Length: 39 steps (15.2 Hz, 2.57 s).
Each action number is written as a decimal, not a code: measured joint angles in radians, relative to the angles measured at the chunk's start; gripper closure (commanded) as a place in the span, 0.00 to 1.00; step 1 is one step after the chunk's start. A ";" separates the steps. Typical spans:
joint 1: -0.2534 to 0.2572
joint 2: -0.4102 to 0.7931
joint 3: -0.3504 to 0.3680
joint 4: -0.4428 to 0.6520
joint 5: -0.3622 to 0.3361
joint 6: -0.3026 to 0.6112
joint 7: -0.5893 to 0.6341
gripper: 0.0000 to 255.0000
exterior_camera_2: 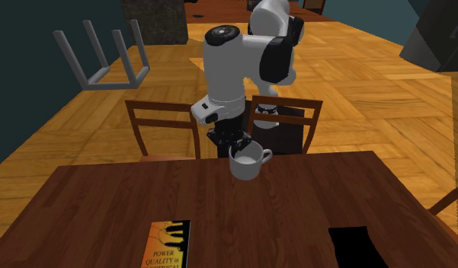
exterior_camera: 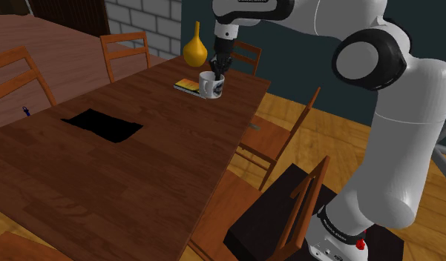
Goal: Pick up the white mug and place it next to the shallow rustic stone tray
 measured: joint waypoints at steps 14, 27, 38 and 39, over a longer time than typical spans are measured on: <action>0.186 0.072 0.084 0.124 -0.011 -0.035 0.275 1.00; 0.263 0.149 0.114 0.129 -0.013 0.042 0.375 1.00; 0.267 0.162 0.115 0.001 -0.009 0.182 0.366 1.00; 0.266 0.165 0.115 -0.005 -0.008 0.191 0.365 1.00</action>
